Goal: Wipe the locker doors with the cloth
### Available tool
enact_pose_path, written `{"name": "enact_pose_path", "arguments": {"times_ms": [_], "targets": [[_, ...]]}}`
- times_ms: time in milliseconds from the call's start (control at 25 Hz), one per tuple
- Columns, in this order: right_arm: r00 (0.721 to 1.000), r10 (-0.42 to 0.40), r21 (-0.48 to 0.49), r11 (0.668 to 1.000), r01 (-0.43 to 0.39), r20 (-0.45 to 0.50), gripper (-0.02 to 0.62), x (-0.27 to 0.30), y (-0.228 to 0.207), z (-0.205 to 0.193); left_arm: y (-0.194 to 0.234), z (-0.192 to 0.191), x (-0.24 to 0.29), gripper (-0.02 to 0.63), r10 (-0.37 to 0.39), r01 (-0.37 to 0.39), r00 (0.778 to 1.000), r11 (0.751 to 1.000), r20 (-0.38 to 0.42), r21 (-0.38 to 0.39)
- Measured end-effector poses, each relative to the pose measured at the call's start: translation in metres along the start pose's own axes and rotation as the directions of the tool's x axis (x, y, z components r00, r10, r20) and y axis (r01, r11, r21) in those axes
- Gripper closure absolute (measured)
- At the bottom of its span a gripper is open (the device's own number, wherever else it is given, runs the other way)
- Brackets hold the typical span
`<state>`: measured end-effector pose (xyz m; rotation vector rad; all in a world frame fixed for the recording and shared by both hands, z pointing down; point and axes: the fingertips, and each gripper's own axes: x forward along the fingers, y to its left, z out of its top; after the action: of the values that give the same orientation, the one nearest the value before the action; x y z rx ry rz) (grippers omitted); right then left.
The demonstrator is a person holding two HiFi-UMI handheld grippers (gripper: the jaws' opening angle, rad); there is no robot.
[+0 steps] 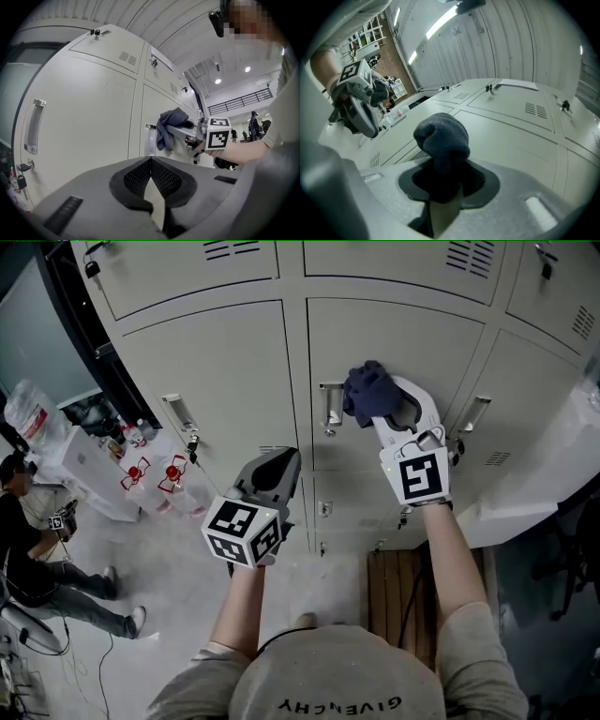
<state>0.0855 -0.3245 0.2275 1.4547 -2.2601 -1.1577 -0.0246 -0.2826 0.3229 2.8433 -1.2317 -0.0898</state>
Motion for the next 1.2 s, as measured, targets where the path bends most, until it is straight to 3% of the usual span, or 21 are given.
{"name": "enact_pose_path", "arguments": {"times_ms": [520, 1200], "targets": [[0.986, 0.084, 0.018, 0.996, -0.082, -0.147, 0.488, -0.022, 0.074, -0.081, 0.004, -0.029, -0.002, 0.607, 0.013, -0.015, 0.999, 0.999, -0.036, -0.043], [0.921, 0.216, -0.033, 0.970, -0.239, -0.323, 0.489, -0.049, 0.151, -0.162, 0.005, -0.063, -0.007, 0.607, 0.030, -0.038, 0.995, 0.996, -0.094, -0.081]]}}
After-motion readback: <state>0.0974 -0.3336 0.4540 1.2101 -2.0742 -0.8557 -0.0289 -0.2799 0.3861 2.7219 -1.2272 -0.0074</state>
